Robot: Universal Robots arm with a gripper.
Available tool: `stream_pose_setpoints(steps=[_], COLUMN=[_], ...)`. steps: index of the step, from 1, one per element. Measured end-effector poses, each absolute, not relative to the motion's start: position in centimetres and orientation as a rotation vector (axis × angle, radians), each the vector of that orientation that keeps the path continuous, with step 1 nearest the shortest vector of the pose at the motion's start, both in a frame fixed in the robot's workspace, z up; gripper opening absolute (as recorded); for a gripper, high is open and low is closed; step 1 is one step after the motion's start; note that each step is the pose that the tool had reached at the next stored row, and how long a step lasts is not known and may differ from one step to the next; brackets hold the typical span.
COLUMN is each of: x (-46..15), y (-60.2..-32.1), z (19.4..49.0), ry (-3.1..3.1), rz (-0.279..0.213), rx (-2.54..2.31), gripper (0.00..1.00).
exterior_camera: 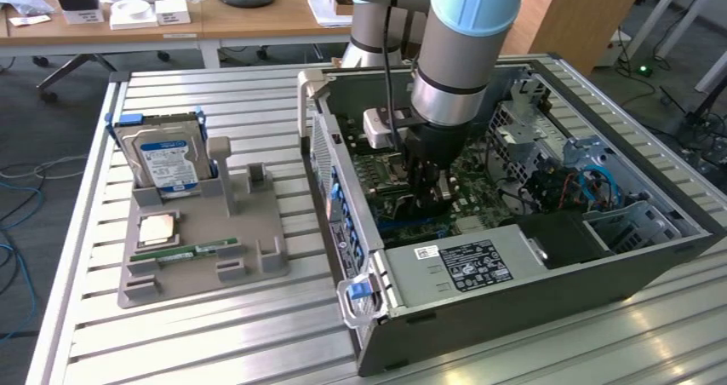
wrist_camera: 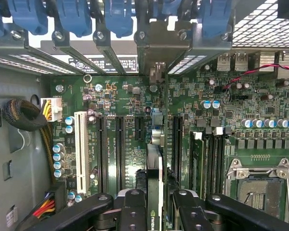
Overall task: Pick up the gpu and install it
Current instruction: 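Insert the gpu into the slot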
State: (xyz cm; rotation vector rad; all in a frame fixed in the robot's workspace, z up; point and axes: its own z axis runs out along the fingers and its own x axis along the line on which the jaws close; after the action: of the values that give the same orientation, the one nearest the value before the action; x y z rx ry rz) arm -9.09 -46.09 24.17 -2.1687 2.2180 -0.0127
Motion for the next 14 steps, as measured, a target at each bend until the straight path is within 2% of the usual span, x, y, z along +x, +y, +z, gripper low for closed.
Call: stream_pose_setpoints(steps=[14], x=[-9.3], y=[-46.09], z=[24.06], ry=[2.218], rz=[-0.013], rx=[-2.168], gripper=[0.26])
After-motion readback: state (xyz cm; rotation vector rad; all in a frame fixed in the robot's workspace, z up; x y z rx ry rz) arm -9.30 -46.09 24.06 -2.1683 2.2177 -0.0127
